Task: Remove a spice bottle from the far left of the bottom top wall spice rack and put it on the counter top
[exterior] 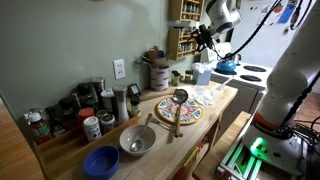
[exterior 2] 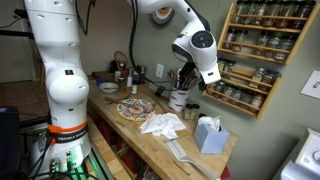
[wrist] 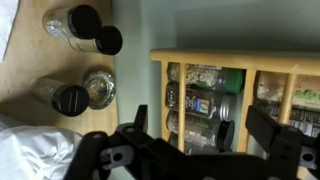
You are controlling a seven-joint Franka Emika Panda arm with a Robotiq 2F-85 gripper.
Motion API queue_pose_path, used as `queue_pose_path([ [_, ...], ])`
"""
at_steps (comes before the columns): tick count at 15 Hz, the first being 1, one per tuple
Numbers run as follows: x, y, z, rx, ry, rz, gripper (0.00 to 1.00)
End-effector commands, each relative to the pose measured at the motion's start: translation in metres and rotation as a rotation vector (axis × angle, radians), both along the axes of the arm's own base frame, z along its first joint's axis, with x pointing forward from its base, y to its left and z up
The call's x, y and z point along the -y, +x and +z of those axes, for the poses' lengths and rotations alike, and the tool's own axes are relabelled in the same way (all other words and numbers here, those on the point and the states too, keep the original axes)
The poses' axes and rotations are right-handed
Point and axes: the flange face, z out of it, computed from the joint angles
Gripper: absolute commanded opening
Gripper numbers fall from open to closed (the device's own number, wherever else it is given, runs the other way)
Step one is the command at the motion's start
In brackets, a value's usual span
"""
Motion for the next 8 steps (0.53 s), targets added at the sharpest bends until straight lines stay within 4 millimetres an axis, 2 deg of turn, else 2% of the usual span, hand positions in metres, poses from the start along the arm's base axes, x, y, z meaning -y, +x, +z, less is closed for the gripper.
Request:
queue_pose_path([
  [1,0.007,0.014,-0.012,0.052,0.039,-0.038,1.00],
  [8,0.010,0.038,-0.035,0.124,0.043,-0.060,1.00],
])
